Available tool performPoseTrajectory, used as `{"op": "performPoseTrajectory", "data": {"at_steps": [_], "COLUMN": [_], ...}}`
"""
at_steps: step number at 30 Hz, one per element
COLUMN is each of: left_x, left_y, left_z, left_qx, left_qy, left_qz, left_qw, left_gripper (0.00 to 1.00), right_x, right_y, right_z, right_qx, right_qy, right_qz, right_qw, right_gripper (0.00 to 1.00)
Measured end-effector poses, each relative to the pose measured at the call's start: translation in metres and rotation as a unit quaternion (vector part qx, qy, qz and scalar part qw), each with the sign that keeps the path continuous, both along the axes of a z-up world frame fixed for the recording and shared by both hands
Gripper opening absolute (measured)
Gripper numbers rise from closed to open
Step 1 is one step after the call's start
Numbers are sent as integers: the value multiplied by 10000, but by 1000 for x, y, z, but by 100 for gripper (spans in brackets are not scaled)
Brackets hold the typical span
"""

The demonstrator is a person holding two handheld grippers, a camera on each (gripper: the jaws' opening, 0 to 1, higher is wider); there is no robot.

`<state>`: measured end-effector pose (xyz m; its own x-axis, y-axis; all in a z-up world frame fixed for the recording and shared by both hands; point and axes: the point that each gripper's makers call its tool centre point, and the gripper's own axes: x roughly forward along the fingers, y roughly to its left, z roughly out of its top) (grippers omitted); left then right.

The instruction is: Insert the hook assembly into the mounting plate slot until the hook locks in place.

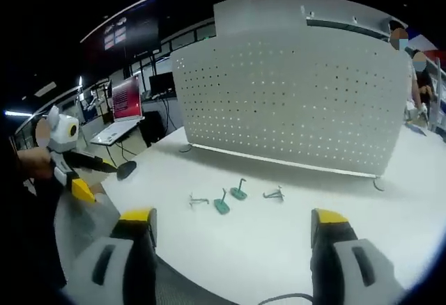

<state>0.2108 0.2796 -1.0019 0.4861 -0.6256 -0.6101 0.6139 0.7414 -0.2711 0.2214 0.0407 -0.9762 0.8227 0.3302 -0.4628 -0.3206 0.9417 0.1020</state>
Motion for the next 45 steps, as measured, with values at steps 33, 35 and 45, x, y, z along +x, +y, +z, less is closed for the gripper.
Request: {"op": "performPoseTrajectory", "data": {"at_steps": [33, 35, 45], "left_x": [3, 5, 12], "left_y": [-2, 0, 11], "left_z": [-10, -10, -10], "left_qx": [71, 128, 219], "left_qy": [110, 104, 109], "left_qz": [0, 14, 153], "left_qw": [9999, 9999, 9996], "left_gripper": [100, 100, 100], "right_x": [0, 4, 26], "right_y": [8, 12, 34], "right_z": [-41, -46, -68], "right_qx": [-90, -96, -147], "right_qy": [890, 966, 1455], "right_qz": [464, 537, 1181], "right_qw": [9949, 9938, 9822], "right_gripper": [67, 64, 44]}}
